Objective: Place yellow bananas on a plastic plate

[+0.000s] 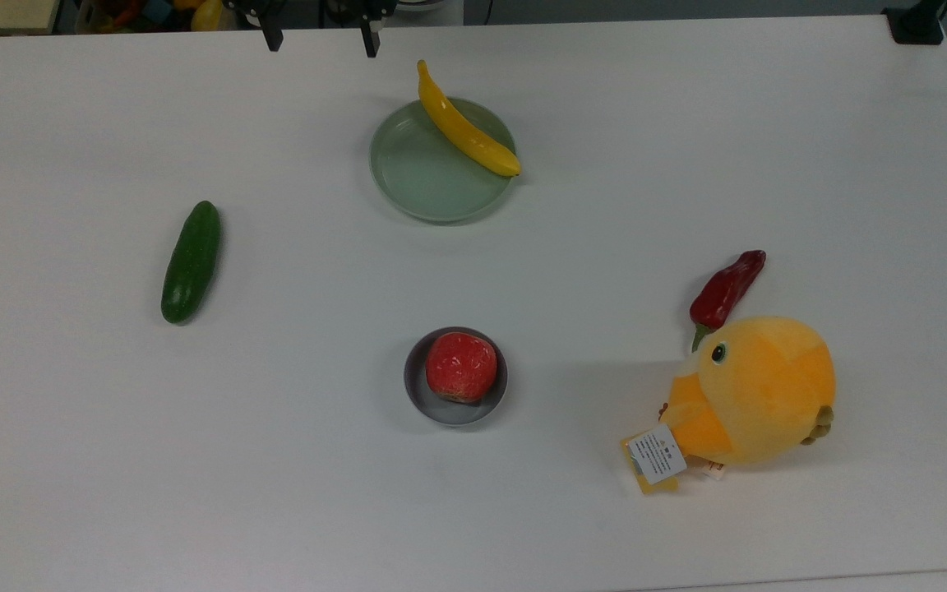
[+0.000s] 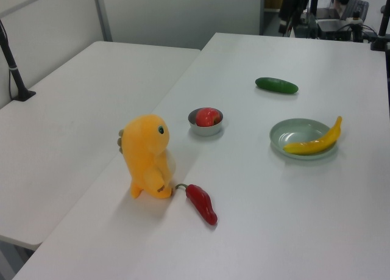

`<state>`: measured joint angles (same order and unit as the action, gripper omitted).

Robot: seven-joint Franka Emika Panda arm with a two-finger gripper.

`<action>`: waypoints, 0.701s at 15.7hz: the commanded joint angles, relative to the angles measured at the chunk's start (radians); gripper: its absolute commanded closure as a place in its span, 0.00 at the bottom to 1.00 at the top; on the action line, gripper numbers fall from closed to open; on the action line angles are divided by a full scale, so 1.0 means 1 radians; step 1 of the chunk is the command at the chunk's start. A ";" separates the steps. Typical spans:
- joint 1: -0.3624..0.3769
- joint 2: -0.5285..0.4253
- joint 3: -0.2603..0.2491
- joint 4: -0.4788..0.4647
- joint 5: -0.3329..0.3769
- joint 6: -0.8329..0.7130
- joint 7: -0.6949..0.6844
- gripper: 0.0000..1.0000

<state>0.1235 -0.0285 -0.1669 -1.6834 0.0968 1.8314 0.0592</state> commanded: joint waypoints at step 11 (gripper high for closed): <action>-0.039 0.081 0.121 0.111 0.003 -0.126 -0.010 0.00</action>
<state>0.1061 0.0590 -0.0590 -1.5822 0.0999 1.7326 0.0798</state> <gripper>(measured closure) 0.000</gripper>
